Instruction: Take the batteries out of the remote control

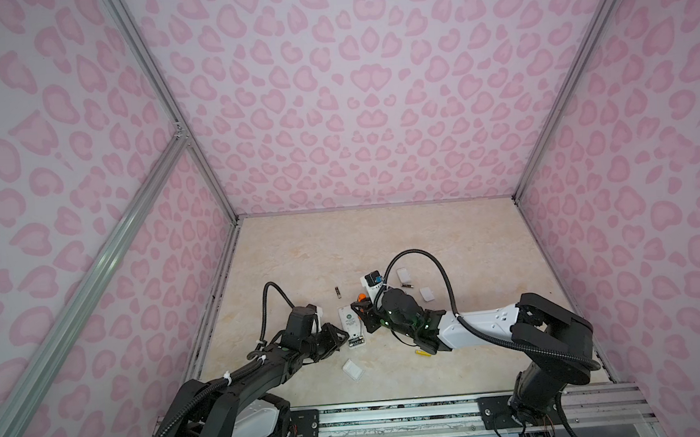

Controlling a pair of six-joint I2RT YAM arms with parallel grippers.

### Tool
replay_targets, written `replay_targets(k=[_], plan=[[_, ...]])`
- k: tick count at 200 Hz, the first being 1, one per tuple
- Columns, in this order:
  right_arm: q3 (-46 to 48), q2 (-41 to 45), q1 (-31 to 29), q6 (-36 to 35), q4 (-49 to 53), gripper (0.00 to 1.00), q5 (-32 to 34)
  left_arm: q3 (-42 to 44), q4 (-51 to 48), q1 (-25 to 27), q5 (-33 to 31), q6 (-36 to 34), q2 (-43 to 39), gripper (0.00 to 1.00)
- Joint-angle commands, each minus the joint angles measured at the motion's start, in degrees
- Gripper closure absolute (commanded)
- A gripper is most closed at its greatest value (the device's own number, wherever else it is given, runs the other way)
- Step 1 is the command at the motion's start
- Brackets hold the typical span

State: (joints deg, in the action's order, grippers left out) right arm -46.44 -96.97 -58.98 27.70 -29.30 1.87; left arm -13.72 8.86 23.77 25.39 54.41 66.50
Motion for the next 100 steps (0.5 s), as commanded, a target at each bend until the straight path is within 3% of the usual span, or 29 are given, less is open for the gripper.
replay_targets(k=[1, 30, 100], plan=[[-1.01, 0.27, -1.36, 2.14, 4.83, 1.00, 5.44, 0.46, 1.60, 1.03, -2.27, 3.15, 0.52, 0.70], [-2.01, 0.13, -2.84, 3.73, 8.47, 1.00, 10.26, 0.36, 4.35, 3.31, -3.78, 5.41, 1.43, 0.71], [-2.69, 0.70, -3.16, 3.28, 10.02, 1.00, 12.86, -1.01, 6.70, 6.70, -5.17, 8.02, 2.32, 0.73]])
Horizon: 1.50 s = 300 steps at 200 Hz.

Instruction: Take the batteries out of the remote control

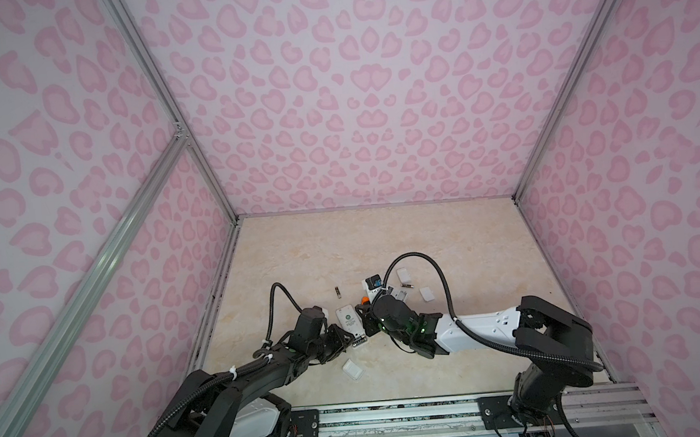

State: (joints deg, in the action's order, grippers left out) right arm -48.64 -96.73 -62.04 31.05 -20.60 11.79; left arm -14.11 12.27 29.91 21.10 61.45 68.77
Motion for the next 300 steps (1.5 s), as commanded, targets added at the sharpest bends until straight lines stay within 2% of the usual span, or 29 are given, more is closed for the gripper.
replay_targets(k=[1, 80, 145, 183, 219, 247, 300], plan=[[-0.48, 0.47, -0.10, -0.05, 1.43, 1.00, 3.00, -0.59, 3.38, 0.57, -0.89, 1.01, 0.00, 0.73], [-1.52, 1.50, -0.96, -0.68, 1.69, 1.00, 5.87, -0.08, 6.97, 1.73, -0.97, 3.14, 0.79, 0.73], [-2.52, -1.35, -1.31, -0.99, 2.35, 1.00, 6.46, 0.44, 6.88, 1.73, -1.41, 3.00, 0.75, 0.71], [-2.36, -2.23, -3.04, -2.97, 3.13, 1.00, 10.51, 0.68, 7.04, 1.73, -1.68, 3.29, 0.84, 0.72], [-1.76, -1.82, -4.55, -1.87, 4.60, 1.00, 14.84, 0.63, 6.89, 1.73, -2.11, 4.09, 0.49, 0.69], [-0.10, -1.46, -6.41, -3.12, 1.41, 1.00, 19.40, 0.58, 6.89, 1.73, -2.69, 4.59, 0.66, 0.68], [-1.17, -2.03, -6.69, -4.92, 1.17, 1.00, 18.38, -0.22, 5.73, 1.73, -4.48, 4.41, 0.83, 0.68]])
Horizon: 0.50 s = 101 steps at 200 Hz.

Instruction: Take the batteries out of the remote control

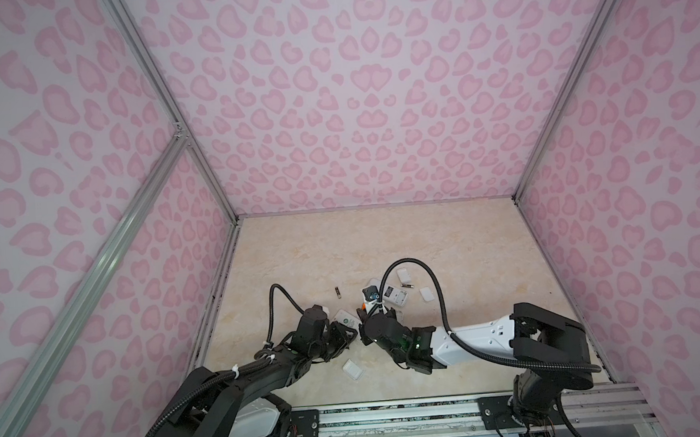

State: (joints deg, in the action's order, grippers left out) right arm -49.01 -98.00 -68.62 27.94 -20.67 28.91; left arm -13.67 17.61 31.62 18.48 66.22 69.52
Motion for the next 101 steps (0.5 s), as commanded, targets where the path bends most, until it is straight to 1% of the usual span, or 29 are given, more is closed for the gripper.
replay_targets(k=[1, 47, 101], plan=[[-0.90, -0.78, -0.11, -1.87, 1.24, 1.00, 1.21, -0.70, 0.36, 0.02, -1.86, -0.37, 0.09, 0.68], [-4.23, -2.78, 0.49, -3.33, 3.94, 1.00, -0.87, -1.39, 0.20, 0.02, -2.09, -1.07, 1.54, 0.68], [-5.65, -4.15, 1.17, -3.60, 5.11, 1.00, -2.40, -1.36, 0.21, 0.00, -2.89, -1.45, 2.45, 0.68]])
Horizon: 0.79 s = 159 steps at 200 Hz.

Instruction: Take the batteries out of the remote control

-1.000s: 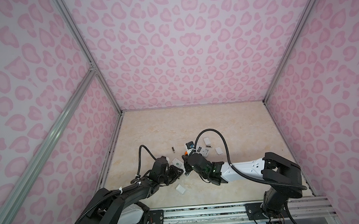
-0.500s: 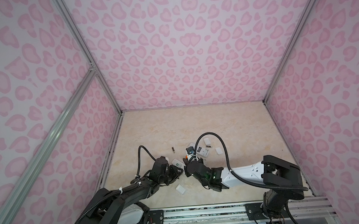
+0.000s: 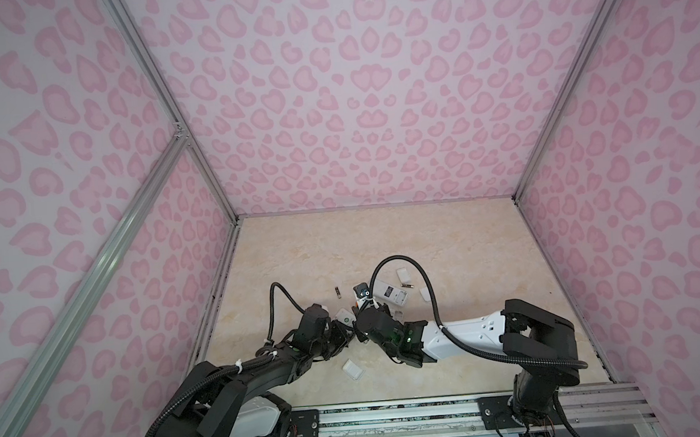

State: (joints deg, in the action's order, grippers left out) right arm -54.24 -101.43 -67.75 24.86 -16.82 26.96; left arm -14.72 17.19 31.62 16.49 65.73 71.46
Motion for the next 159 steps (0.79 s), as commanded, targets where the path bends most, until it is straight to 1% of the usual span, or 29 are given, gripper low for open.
replay_targets(k=[1, 50, 99, 159], plan=[[-0.43, -0.80, 0.27, -0.56, 1.22, 1.00, -0.53, -0.35, 0.64, -0.03, -0.87, -1.01, 0.56, 0.68], [-1.49, -1.47, 1.20, -1.67, 1.36, 1.00, -1.46, -0.50, 0.06, -0.03, -0.93, -1.92, 0.71, 0.68], [-3.69, -2.63, 2.87, -3.17, 2.30, 1.00, -4.35, -0.53, -0.23, 0.02, -1.11, -2.15, 0.89, 0.68], [-5.00, -3.23, 3.00, -4.03, 2.18, 1.00, -6.35, -0.40, -0.40, 0.02, -1.15, -2.23, 0.69, 0.68]])
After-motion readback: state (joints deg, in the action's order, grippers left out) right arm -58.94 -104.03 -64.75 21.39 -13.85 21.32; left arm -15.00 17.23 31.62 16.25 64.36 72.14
